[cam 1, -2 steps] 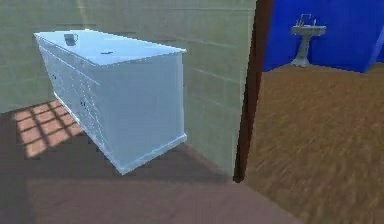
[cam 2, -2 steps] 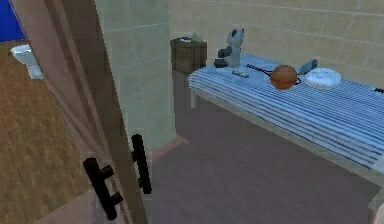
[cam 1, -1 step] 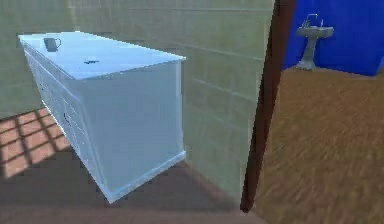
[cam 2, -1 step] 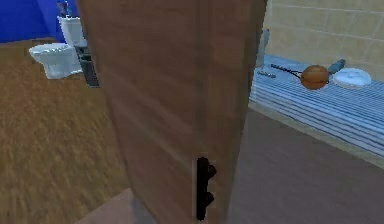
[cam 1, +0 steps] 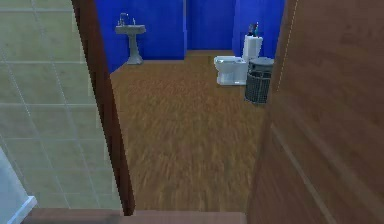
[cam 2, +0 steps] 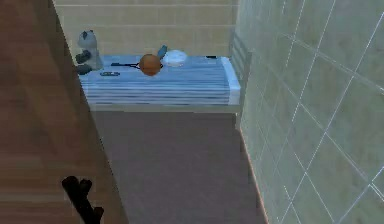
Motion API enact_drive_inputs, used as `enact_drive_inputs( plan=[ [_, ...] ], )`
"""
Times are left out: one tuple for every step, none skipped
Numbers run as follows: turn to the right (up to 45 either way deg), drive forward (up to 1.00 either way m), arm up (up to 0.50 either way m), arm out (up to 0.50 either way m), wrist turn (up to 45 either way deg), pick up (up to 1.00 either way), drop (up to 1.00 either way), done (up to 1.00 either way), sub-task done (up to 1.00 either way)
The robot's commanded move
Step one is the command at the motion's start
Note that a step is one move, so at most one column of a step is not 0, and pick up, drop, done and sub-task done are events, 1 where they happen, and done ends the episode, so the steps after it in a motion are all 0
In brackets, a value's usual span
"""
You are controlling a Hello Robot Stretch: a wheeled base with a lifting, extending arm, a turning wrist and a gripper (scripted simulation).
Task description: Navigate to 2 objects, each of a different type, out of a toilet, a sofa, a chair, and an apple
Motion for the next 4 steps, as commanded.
enact_drive_inputs(
  plan=[
    [0.0,1.0,0.0,0.0,0.0,0.0,0.0,0.0,0.0],
    [0.0,1.0,0.0,0.0,0.0,0.0,0.0,0.0,0.0],
    [0.0,1.0,0.0,0.0,0.0,0.0,0.0,0.0,0.0],
    [0.0,0.6,0.0,0.0,0.0,0.0,0.0,0.0,0.0]
  ],
)
